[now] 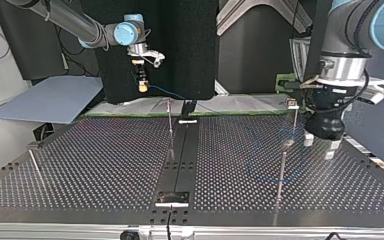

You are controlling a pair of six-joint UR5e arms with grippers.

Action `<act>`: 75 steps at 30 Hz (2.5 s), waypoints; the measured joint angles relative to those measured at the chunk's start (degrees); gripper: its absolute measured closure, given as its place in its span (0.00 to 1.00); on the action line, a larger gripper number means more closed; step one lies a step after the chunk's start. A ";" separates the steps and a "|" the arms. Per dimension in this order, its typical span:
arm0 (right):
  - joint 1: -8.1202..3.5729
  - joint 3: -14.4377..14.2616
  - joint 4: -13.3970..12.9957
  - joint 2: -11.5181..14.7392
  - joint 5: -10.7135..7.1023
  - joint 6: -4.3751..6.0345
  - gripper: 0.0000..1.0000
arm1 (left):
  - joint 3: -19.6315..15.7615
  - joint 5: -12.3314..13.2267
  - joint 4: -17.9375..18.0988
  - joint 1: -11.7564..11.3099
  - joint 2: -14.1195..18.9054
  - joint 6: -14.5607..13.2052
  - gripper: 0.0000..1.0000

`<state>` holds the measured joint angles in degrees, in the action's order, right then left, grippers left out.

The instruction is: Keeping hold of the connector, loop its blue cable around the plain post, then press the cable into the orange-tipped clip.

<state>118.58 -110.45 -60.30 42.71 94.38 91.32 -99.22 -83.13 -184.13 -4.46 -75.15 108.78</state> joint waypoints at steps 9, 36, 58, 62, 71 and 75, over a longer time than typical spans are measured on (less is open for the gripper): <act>-0.13 0.07 0.24 0.03 -0.05 0.36 1.00 | 5.44 -5.33 -5.44 5.41 -5.33 -5.44 0.00; 0.38 0.69 1.58 0.04 -0.07 0.19 1.00 | 19.93 -13.26 -20.55 11.35 -11.74 -14.56 0.00; 0.48 0.70 1.78 0.04 -0.07 0.23 1.00 | 17.60 -14.37 -29.04 12.13 -12.03 -14.26 0.00; 0.51 0.70 1.77 0.04 -0.07 0.23 1.00 | 17.59 -14.38 -29.02 12.13 -12.01 -14.23 0.00; 0.55 0.70 1.84 0.04 -0.06 0.19 1.00 | 17.59 -14.64 -29.12 12.14 -12.01 -14.16 0.00; 0.56 0.70 1.82 0.04 -0.07 0.22 1.00 | 17.59 -16.15 -29.94 12.25 -12.00 -13.81 0.00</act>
<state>119.14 -109.74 -58.48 42.75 94.31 91.54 -81.63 -99.27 -214.07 7.79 -87.15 94.97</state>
